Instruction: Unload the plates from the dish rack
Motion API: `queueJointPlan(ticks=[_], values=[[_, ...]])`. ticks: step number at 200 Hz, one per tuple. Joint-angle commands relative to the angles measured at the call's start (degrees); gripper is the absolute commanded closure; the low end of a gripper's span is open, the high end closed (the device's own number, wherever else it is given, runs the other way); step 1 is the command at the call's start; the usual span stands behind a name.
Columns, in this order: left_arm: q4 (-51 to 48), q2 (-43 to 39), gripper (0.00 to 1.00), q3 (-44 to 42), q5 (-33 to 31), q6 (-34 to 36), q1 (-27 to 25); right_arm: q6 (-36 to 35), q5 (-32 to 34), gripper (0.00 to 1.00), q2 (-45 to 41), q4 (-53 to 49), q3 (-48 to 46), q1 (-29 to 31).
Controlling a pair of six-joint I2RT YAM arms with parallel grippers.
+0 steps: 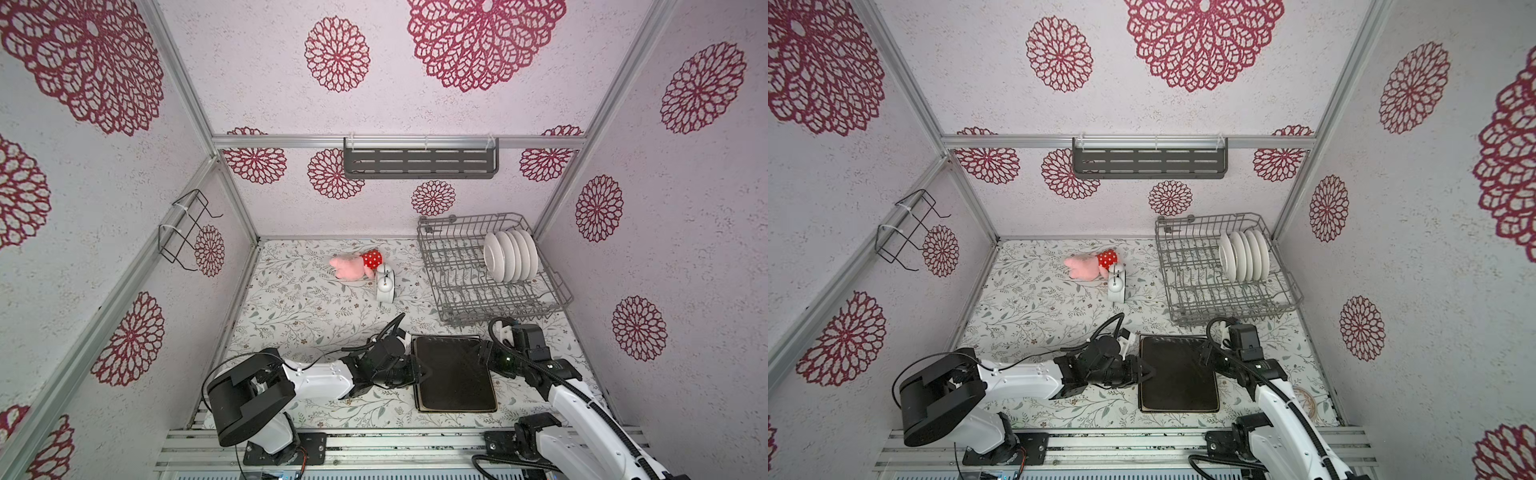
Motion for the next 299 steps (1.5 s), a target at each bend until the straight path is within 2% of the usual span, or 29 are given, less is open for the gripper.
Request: queueJointPlan(ticks=[1,111,213,254,299], values=[[2.8,-0.8,0.66,1.2,0.1,0.8,-0.6,0.4,-0.3,0.41,-0.1,0.4,0.7,0.3],[-2.5,-1.8,0.59,2.9,-0.4,2.7,-0.6,0.2,-0.1,0.4,0.1,0.6,0.1,0.4],[-8.9,-3.1,0.57,5.2,-1.0,5.3,-0.6,0.0,-0.3,0.4,1.4,2.0,-0.2,0.4],[-12.1,-4.0,0.51,6.2,-1.5,6.5,-0.6,0.1,-0.2,0.4,1.6,2.2,-0.1,0.4],[-14.1,-4.3,0.49,7.1,-1.9,7.4,-0.6,-0.1,-0.2,0.4,1.7,2.2,-0.2,0.4]])
